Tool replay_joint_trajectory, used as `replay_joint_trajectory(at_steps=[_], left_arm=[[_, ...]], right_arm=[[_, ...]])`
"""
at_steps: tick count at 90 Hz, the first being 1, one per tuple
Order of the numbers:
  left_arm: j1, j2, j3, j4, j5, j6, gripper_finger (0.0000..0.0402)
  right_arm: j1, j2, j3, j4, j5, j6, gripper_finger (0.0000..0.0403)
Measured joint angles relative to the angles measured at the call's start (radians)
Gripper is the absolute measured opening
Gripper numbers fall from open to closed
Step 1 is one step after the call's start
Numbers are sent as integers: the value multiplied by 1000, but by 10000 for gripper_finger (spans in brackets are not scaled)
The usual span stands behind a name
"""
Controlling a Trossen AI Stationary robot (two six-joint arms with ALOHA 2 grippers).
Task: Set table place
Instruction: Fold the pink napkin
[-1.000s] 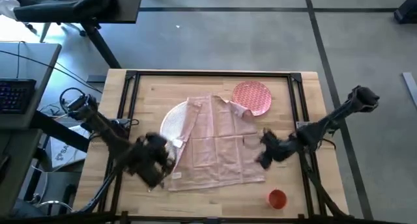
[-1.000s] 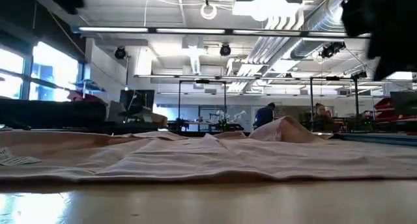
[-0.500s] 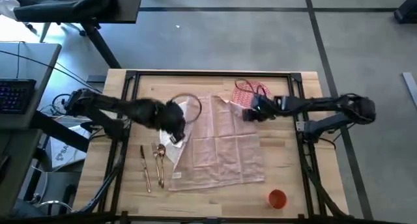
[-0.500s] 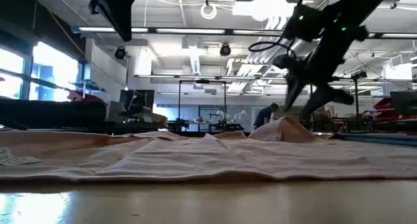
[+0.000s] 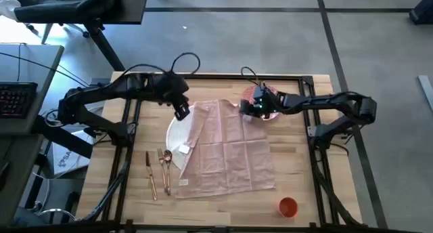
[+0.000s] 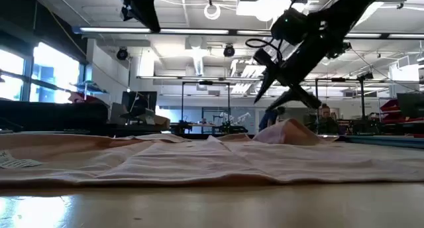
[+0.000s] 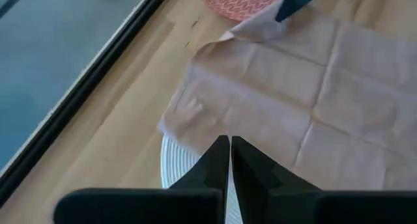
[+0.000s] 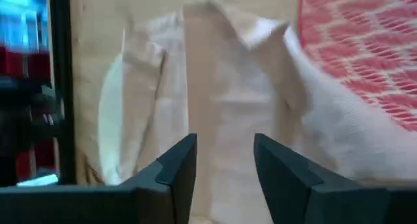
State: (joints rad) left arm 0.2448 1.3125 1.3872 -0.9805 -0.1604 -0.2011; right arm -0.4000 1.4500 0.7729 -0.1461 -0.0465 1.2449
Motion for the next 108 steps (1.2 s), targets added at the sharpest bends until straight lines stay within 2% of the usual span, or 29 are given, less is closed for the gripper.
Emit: replay_joint_trajectory(at_steps=[5,9,21,26,36,47,54,64,83,97,108], left_arm=[[16,14,0,4,8,23,0],[25,24,0,5,19,29,0],[47,45,0,6,64,47,0],[51,52,0,6,72,52,0],[56,66,0,13,71,76,0],[67,83,0,18,70,84,0],[72,96,0,22,76,104,0],[83,100,0,28,88,135,0],[105,99,0,63,127,150,0],[118,99,0,66,129,169,0],[129,99,0,64,127,169,0]], right_arm=[[-15,-7,5,-34,33,4,116],[-35,-10,13,-40,10,-15,114],[-64,-19,53,-101,-256,-166,112],[-45,-20,68,-220,-303,-169,112],[9,-14,64,-365,-171,-100,112],[28,-3,17,-299,-62,-32,112],[26,-1,-7,-226,-15,-12,112],[5,16,-21,-224,31,33,112],[-26,64,-22,-83,-14,9,112],[-33,116,-22,7,-65,59,112],[-46,110,-22,109,-79,113,112]])
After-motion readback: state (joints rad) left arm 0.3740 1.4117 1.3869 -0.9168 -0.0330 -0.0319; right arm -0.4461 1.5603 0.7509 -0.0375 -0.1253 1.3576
